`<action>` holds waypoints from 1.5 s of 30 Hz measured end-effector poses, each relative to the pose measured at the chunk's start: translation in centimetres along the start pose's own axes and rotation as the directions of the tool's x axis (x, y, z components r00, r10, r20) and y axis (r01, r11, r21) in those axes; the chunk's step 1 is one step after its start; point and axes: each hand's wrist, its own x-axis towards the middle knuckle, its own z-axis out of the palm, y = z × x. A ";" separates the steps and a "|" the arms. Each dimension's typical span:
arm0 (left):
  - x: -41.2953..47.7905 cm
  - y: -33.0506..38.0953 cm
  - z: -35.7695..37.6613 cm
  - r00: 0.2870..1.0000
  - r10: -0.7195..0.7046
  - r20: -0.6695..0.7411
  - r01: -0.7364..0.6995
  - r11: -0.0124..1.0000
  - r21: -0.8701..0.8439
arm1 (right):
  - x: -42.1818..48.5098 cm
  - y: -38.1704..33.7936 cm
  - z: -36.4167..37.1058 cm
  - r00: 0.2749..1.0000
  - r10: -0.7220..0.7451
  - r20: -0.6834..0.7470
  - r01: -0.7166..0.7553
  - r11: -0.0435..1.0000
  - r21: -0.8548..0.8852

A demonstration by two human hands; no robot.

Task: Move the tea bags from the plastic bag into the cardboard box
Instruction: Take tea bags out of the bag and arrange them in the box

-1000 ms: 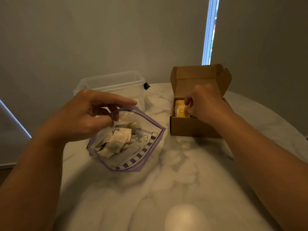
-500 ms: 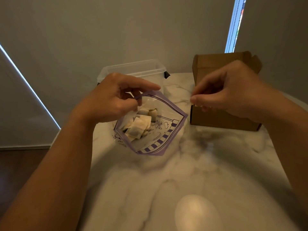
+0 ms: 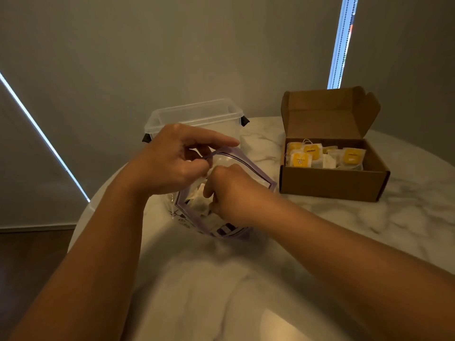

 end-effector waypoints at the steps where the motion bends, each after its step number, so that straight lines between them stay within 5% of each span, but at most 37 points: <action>1: 0.0 0.0 0.0 1.000 0.000 0.001 0.000 1.000 0.007 | 0.6 -0.1 0.3 1.000 0.016 -0.009 -0.017 1.000 -0.007; 9: 0.1 0.0 -0.2 1.000 0.001 -0.009 -0.001 1.000 -0.007 | 2.7 0.4 2.4 0.990 0.097 -0.101 -0.105 0.992 -0.075; 20: 0.0 0.0 0.0 1.000 -0.010 -0.004 0.010 1.000 -0.010 | 1.7 -0.1 2.2 0.990 0.137 -0.047 -0.139 0.989 -0.047; 26: 0.1 0.0 -0.1 1.000 -0.006 -0.008 0.005 1.000 -0.019 | -2.5 0.6 -0.1 0.963 -0.006 -0.269 0.005 1.000 -0.005; 31: 0.1 -0.1 0.0 1.000 -0.010 -0.007 0.009 0.999 -0.042 | -5.3 2.6 -4.1 0.966 0.073 -0.247 0.003 0.956 0.292; 35: 0.2 -0.1 0.2 1.000 -0.008 -0.003 0.008 0.999 -0.043 | -5.5 3.7 -4.1 0.959 0.088 -0.268 0.015 0.934 0.358; 45: 0.2 0.0 0.1 1.000 0.017 0.000 -0.017 0.998 -0.054 | -4.9 2.7 -2.7 0.933 -0.049 -0.357 0.112 0.981 0.158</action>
